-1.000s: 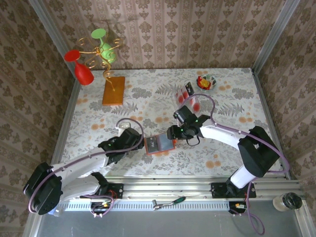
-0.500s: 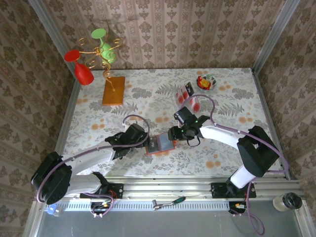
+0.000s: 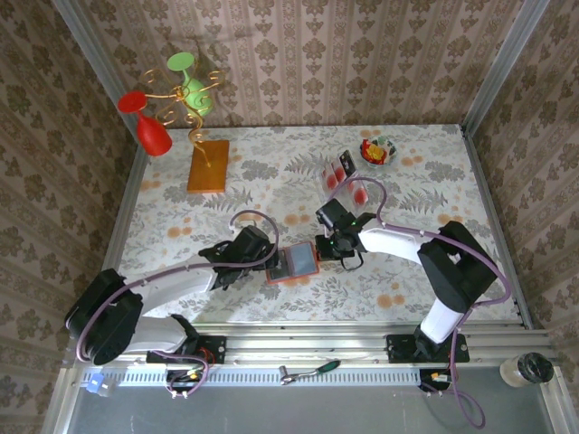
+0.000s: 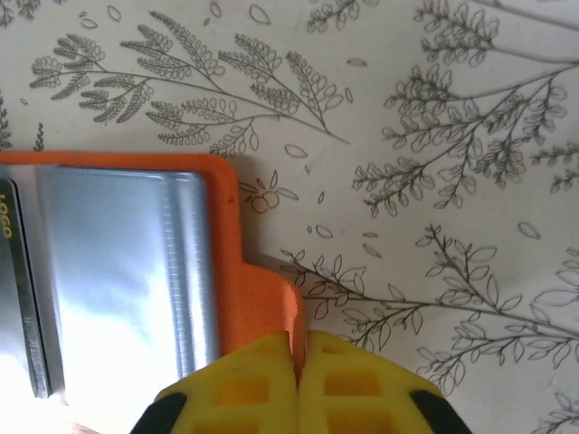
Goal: Put the credit cards into the card holder
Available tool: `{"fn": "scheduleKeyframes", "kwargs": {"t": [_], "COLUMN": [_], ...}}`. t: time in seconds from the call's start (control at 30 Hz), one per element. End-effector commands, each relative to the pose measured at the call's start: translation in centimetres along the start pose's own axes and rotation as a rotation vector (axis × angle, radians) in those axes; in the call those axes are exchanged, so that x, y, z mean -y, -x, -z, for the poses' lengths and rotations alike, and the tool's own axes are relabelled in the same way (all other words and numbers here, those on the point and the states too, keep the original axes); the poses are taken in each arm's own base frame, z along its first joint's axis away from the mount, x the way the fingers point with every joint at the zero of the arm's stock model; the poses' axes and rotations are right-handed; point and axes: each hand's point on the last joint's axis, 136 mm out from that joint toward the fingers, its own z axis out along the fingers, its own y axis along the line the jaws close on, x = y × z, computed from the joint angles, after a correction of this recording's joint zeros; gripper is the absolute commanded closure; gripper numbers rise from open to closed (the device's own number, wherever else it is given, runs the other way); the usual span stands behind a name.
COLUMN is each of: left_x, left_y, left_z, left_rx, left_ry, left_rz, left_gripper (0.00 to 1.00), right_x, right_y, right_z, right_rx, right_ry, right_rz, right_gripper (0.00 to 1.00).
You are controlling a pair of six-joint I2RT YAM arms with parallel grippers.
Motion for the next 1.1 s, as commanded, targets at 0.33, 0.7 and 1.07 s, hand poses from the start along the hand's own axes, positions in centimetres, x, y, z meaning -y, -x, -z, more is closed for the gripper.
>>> {"fn": "scheduleKeyframes", "kwargs": {"t": [0.33,0.7,1.07], "left_x": [4.0,5.1,6.1], "left_y": [1.4,1.1,1.1], "left_z": [-1.4,-2.0,-2.4], "left_rx": [0.010,0.006,0.015], "left_ry": [-0.119,-0.150,-0.206], "left_rz": [-0.004,0.007,0.067], "left_gripper": [0.00,0.00,0.00], "right_x": [2.1,0.9,1.6], "right_y": [-0.5,-0.7,-2.4], "right_z": [0.1,2.0,-0.9], "right_rx": [0.002,0.038,-0.023], "right_ry": [-0.013,0.044,-0.056], "right_rz": [-0.036,-0.046,-0.009], "right_gripper": [0.87,0.56,0.54]}}
